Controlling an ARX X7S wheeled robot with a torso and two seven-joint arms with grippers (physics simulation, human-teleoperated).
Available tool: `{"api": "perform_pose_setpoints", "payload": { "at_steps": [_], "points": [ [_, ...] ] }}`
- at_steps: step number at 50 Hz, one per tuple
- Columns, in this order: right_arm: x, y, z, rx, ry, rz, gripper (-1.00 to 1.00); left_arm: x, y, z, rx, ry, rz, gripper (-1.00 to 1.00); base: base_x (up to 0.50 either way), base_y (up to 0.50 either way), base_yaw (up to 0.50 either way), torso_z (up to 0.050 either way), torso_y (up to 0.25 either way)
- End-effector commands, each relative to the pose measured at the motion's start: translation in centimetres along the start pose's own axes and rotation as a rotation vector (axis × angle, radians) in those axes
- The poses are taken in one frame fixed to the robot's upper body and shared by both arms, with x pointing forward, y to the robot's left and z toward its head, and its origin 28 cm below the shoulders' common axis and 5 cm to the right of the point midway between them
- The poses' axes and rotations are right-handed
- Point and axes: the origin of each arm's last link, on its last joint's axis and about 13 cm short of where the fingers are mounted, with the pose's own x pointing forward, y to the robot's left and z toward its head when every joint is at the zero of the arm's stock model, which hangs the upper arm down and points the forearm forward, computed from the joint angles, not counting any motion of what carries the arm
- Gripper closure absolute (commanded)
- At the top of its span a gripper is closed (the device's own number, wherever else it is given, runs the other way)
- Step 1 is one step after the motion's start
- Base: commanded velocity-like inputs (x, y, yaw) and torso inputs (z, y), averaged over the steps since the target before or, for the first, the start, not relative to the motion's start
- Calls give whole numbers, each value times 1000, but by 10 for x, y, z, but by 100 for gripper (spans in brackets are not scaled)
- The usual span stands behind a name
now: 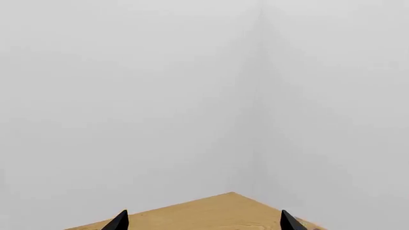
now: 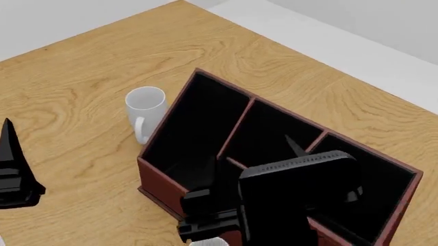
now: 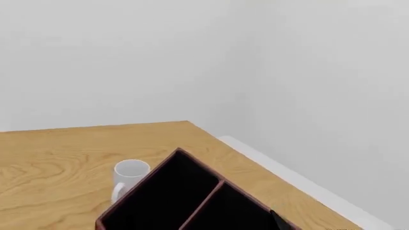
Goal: Pick up the book and place it in the right compartment of the caddy.
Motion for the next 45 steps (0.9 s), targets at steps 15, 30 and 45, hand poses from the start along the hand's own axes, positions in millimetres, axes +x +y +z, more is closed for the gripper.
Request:
{"api": "perform_pose_setpoints", "payload": {
  "at_steps": [15, 30, 45],
  "points": [
    [4, 36, 48, -134, 258, 251, -100, 11, 35, 13, -14, -12, 185, -100, 0, 0, 0, 0, 0],
    [-6, 43, 45, -89, 376, 337, -100, 9, 43, 21, -11, -23, 220, -100, 0, 0, 0, 0, 0],
    [-22, 56, 49, -56, 359, 402, -100, 9, 44, 21, -12, -20, 225, -100, 0, 0, 0, 0, 0]
  ]
}}
